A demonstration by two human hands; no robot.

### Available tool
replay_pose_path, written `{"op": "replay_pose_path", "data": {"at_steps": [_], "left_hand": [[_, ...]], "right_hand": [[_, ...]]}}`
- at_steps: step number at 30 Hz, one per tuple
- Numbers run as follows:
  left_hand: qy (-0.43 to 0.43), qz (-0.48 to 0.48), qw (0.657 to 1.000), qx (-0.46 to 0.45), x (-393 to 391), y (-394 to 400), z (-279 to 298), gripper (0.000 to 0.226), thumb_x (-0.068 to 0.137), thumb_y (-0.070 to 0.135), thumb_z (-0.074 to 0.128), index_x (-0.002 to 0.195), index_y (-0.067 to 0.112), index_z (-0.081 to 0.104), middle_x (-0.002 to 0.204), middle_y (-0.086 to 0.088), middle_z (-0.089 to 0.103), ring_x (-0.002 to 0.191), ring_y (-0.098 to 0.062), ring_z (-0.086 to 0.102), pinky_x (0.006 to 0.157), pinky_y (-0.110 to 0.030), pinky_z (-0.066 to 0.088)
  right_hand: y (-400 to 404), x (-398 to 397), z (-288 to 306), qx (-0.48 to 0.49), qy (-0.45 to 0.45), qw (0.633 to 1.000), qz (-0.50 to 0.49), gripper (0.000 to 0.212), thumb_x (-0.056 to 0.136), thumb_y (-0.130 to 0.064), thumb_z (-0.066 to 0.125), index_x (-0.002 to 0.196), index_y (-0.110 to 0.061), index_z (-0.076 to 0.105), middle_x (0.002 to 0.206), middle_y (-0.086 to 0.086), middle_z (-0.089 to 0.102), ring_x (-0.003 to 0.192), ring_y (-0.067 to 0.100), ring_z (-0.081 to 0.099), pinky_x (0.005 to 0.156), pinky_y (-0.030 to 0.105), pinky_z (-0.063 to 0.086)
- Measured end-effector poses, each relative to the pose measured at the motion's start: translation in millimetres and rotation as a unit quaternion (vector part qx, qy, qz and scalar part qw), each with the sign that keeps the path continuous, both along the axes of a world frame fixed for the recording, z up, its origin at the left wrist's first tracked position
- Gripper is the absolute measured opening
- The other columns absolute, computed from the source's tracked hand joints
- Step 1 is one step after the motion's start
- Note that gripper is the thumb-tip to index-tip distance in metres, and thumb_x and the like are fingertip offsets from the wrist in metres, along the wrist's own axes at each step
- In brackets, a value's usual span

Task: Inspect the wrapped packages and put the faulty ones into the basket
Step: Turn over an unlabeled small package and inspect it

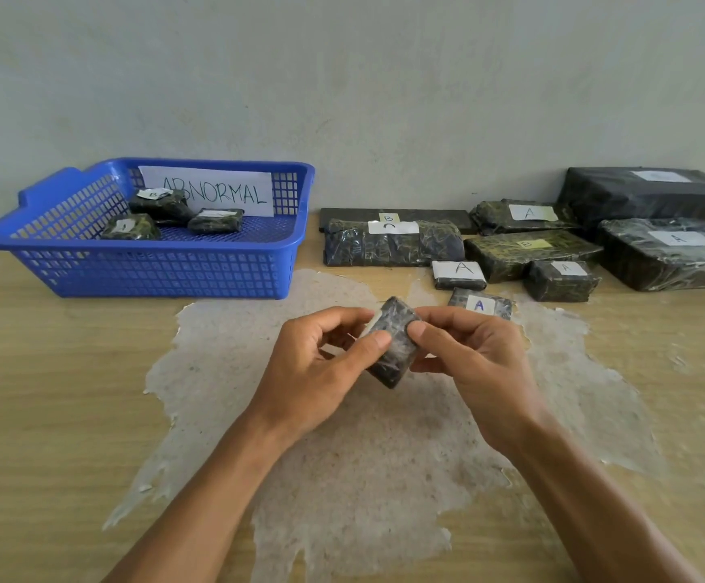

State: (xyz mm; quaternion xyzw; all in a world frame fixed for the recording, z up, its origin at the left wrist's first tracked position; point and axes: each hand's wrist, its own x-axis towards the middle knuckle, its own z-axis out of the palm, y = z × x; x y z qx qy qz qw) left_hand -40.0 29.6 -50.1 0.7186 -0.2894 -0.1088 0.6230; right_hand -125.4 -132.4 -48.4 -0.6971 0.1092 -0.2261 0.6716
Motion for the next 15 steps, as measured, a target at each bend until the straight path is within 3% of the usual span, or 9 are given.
{"op": "replay_pose_path", "data": {"at_steps": [5, 11, 15], "left_hand": [[-0.012, 0.003, 1.0, -0.008, -1.5, 0.3, 3.3, 0.019, 0.09, 0.02, 0.072, 0.109, 0.022, 0.076, 0.095, 0.005, 0.078, 0.093, -0.013, 0.073, 0.077, -0.033, 0.063], [0.012, 0.044, 0.998, -0.049, 1.7, -0.3, 4.7, 0.007, 0.089, 0.009, 0.073, 0.088, 0.012, 0.079, 0.075, 0.0, 0.077, 0.066, -0.004, 0.068, 0.057, -0.017, 0.051], [0.042, 0.075, 0.994, -0.073, 4.5, 0.3, 3.7, 0.01, 0.089, 0.009, 0.071, 0.083, 0.012, 0.078, 0.075, -0.005, 0.076, 0.068, -0.014, 0.069, 0.059, -0.03, 0.057]], "right_hand": [[1.1, 0.2, -0.2, -0.052, 0.024, 0.998, 0.022, 0.012, 0.091, -0.01, 0.069, 0.087, -0.015, 0.08, 0.084, 0.011, 0.077, 0.085, 0.037, 0.071, 0.073, 0.042, 0.059], [3.7, -0.7, 0.1, -0.015, 0.04, 0.998, 0.049, 0.014, 0.094, -0.019, 0.068, 0.096, -0.014, 0.08, 0.09, 0.012, 0.078, 0.09, 0.039, 0.071, 0.08, 0.05, 0.06], [3.7, -0.6, 0.6, -0.006, 0.055, 0.997, 0.056, 0.019, 0.093, -0.022, 0.068, 0.092, -0.008, 0.08, 0.088, 0.02, 0.075, 0.078, 0.025, 0.068, 0.075, 0.042, 0.059]]}}
